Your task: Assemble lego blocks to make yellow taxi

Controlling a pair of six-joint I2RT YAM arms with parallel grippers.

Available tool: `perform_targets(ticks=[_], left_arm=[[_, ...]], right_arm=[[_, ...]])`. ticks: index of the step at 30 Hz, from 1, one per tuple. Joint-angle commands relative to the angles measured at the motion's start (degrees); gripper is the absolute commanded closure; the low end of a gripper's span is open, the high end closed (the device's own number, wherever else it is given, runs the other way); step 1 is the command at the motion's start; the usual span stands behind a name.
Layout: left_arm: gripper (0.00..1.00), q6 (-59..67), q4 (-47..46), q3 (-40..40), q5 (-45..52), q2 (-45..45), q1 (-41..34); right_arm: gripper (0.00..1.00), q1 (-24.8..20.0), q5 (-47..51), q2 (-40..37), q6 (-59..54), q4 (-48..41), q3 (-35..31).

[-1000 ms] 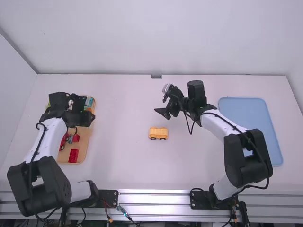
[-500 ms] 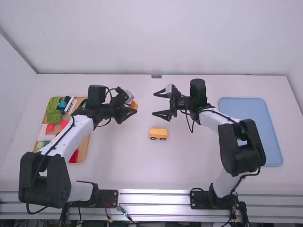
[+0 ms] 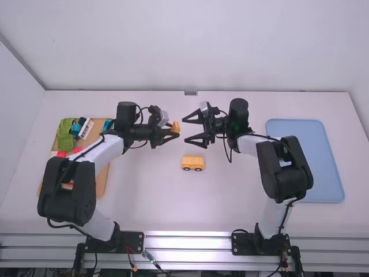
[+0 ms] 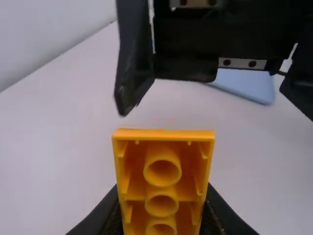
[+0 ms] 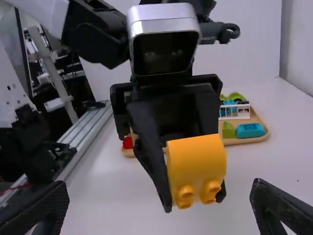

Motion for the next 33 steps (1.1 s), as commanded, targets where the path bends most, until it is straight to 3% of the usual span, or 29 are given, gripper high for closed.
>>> perform_targets(ticks=[1, 10, 20, 24, 33], left_arm=[[0.89, 2.32, 1.31, 0.85, 8.15, 1.25, -1.07], [0.91, 1.51, 3.72, 0.85, 9.14, 1.62, -3.26], [0.91, 1.09, 4.00, 0.85, 10.12, 1.62, -3.17], [0.91, 1.05, 3.96, 0.85, 10.16, 1.62, -3.19], [0.85, 1.90, 3.10, 0.85, 10.49, 1.62, -3.17]], right_arm=[[0.06, 0.02, 0.42, 0.48, 3.87, 0.11, 1.07], [0.10, 1.29, 0.48, 0.48, 2.10, -0.09, 1.07], [0.44, 1.84, 0.52, 0.50, 1.64, -0.04, 1.07], [0.63, 2.27, 0.48, 0.50, 0.83, -0.24, 1.07], [0.71, 2.56, 0.44, 0.48, 0.83, -0.20, 1.05]])
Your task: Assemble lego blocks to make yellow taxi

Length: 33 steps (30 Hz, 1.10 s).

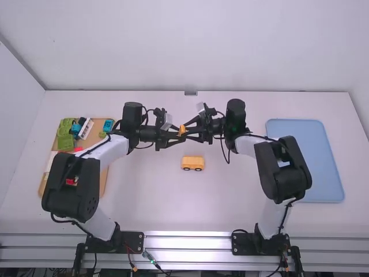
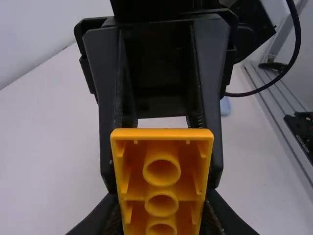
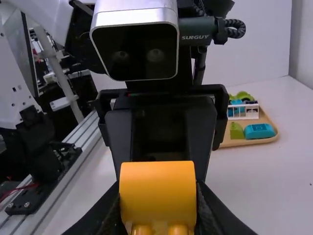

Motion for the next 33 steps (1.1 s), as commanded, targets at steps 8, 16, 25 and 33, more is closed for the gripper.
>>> perform_targets(ticks=[8, 16, 25, 33], left_arm=[[0.74, 2.64, 0.37, 0.85, 3.15, 0.04, -0.59], [0.01, 2.64, -0.94, 0.85, -1.20, 0.04, -0.55], [0.01, -3.98, -3.41, 0.85, -22.05, 0.02, -0.55], [0.01, -3.80, -1.11, 0.85, -27.98, 0.02, -0.55]], right_arm=[[0.71, 0.81, 0.50, 0.48, 1.84, -0.04, 1.05], [0.72, 0.04, 4.20, 0.48, 1.51, -0.07, 1.05], [0.84, -4.63, 19.67, -1.53, -2.93, -13.22, 1.03], [0.85, -4.20, 46.21, -13.31, -18.10, -50.23, 3.30]])
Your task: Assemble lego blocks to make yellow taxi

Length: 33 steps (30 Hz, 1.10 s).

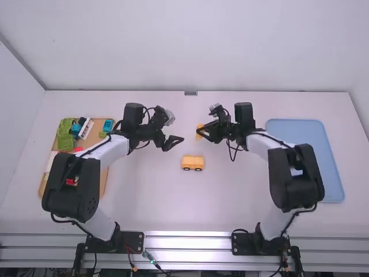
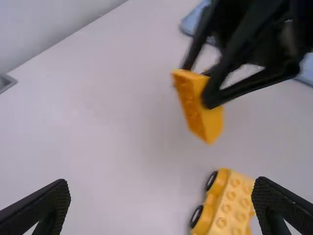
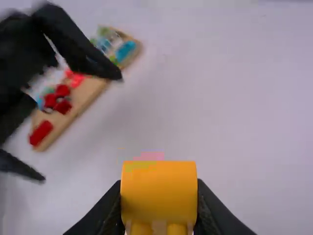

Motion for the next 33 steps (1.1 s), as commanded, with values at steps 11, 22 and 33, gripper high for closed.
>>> perform_targets(ticks=[11, 22, 33], left_arm=[[0.01, 3.96, 3.23, 0.85, -5.14, 0.02, -0.22], [0.01, 3.28, 2.91, 0.85, -5.11, 0.02, -0.28], [0.01, 2.45, 2.99, 0.85, -5.11, 0.02, -0.28]], right_arm=[[0.91, 8.11, 46.62, -6.91, -27.43, -52.87, 19.15], [0.83, 8.13, 49.13, 2.91, -48.96, -60.76, 19.67], [0.85, 10.73, 49.07, 10.36, -53.96, -59.67, 19.67]])
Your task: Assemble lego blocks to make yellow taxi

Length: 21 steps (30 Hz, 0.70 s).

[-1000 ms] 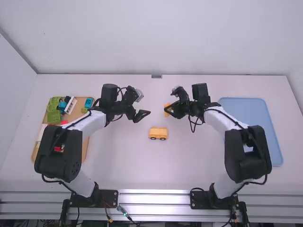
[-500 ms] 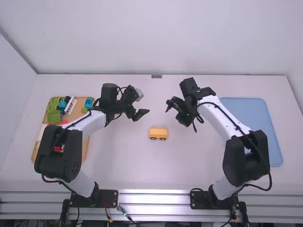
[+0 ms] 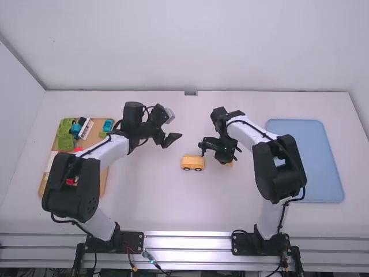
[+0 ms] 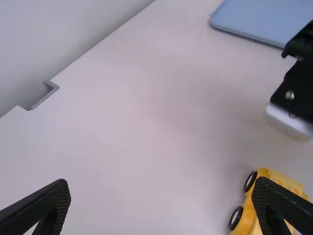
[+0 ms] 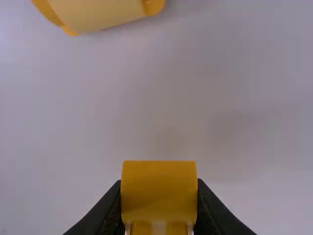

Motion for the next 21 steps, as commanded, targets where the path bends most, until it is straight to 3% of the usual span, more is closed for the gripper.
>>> perform_targets(ticks=[1, 13, 15, 21], left_arm=[[0.01, -0.33, 0.13, 0.85, 0.24, 0.02, -0.26], [0.01, -0.33, -0.52, 0.85, 0.00, 0.02, -0.24], [0.01, -0.35, -0.79, 0.85, -0.81, 0.02, -0.26], [0.01, -0.33, -1.22, 0.85, -0.79, 0.02, -0.24]], right_arm=[[0.85, 1.36, -0.02, 1.57, -3.41, -0.26, 0.96], [0.80, 2.21, 1.29, 5.70, -1.73, 2.27, 0.83], [0.71, 2.25, 1.25, 5.70, -1.66, 2.36, 0.83], [0.28, 2.34, 1.16, 5.70, -1.64, 2.34, 0.83]])
